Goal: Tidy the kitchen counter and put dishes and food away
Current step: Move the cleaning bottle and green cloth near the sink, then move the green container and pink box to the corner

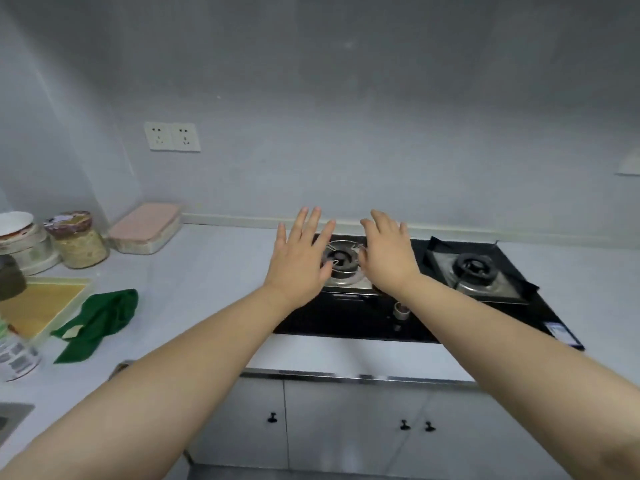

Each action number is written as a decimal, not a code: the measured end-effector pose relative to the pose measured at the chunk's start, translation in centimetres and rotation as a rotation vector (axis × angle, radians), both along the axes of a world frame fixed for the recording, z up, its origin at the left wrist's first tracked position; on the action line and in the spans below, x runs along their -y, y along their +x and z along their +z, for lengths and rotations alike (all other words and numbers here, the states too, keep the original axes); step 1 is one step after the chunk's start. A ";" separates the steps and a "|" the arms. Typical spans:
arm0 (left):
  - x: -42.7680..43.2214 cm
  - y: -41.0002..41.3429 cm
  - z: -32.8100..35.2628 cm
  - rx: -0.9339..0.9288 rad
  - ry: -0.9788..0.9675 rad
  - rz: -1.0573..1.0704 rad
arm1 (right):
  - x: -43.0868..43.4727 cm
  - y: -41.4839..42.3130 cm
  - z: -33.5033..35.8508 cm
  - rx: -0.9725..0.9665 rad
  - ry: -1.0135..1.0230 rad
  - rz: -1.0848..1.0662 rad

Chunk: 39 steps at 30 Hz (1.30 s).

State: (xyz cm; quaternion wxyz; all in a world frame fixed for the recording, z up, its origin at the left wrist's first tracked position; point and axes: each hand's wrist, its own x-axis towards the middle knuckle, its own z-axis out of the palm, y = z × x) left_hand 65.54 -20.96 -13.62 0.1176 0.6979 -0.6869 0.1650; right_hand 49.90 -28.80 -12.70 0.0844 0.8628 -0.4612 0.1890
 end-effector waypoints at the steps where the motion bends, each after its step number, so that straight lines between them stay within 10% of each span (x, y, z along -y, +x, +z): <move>1: 0.5 -2.5 0.2 0.010 -0.006 -0.024 | 0.1 -2.6 0.2 0.003 -0.005 -0.030; 16: 7.3 -31.8 2.2 0.040 -0.059 -0.374 | 0.4 -33.2 1.9 -0.006 -0.052 -0.475; 39: 31.0 -55.3 1.0 -0.016 0.038 -0.781 | 16.4 -55.6 1.5 -0.004 0.003 -0.895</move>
